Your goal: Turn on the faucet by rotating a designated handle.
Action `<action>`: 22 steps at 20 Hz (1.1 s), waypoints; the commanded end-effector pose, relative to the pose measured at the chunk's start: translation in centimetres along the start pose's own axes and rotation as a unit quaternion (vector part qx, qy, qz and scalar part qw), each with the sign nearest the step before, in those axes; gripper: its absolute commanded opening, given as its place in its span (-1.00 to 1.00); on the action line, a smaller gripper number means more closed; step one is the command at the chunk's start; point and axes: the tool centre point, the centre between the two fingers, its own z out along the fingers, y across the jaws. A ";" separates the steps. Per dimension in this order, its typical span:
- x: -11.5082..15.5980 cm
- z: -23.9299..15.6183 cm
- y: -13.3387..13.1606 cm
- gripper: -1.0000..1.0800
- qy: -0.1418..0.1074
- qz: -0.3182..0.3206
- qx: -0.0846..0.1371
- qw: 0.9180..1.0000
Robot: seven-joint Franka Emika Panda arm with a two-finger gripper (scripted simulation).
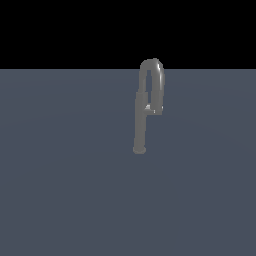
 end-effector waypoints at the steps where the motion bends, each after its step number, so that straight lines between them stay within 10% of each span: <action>1: 1.5 0.1 0.1 -1.00 -0.019 0.019 0.017 0.999; 12: 7.9 1.2 1.0 -1.00 -0.105 0.101 0.095 0.985; 22: 13.6 3.5 2.6 -1.00 -0.187 0.179 0.170 0.951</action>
